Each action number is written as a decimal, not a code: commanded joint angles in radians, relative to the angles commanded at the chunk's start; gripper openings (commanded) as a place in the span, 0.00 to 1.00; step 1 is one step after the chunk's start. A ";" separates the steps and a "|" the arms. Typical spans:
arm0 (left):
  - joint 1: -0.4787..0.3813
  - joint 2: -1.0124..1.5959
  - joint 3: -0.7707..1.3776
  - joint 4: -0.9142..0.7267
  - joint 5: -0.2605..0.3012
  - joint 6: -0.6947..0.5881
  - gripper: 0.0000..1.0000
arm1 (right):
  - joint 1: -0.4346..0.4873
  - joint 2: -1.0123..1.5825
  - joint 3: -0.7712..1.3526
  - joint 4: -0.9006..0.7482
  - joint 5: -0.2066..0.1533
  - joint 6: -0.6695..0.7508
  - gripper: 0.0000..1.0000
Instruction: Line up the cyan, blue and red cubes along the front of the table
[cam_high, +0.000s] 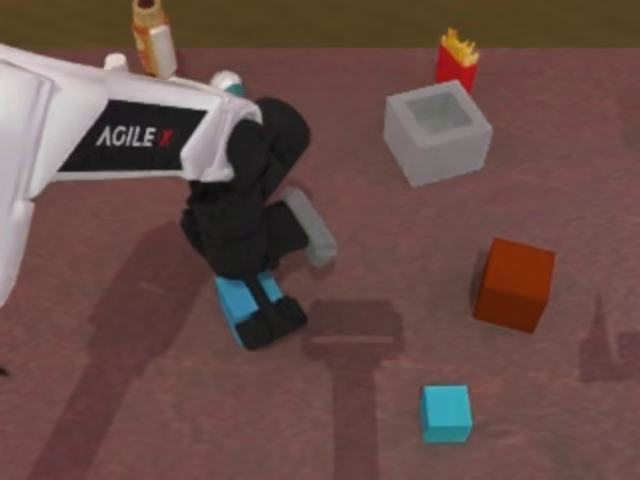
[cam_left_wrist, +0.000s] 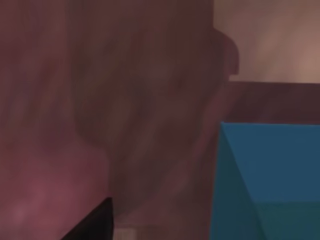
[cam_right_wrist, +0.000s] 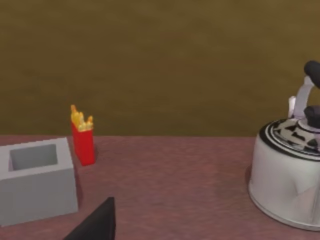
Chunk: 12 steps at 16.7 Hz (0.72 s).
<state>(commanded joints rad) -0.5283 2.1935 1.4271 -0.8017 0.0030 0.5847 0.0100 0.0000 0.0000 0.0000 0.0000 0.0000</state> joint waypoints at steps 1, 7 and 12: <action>0.000 0.005 -0.006 0.009 0.000 0.000 1.00 | 0.000 0.000 0.000 0.000 0.000 0.000 1.00; 0.000 0.006 -0.006 0.009 0.000 0.000 0.77 | 0.000 0.000 0.000 0.000 0.000 0.000 1.00; 0.000 0.006 -0.006 0.009 0.000 0.000 0.40 | 0.000 0.000 0.000 0.000 0.000 0.000 1.00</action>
<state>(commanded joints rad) -0.5284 2.1992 1.4208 -0.7923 0.0031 0.5849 0.0100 0.0000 0.0000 0.0000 0.0000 0.0000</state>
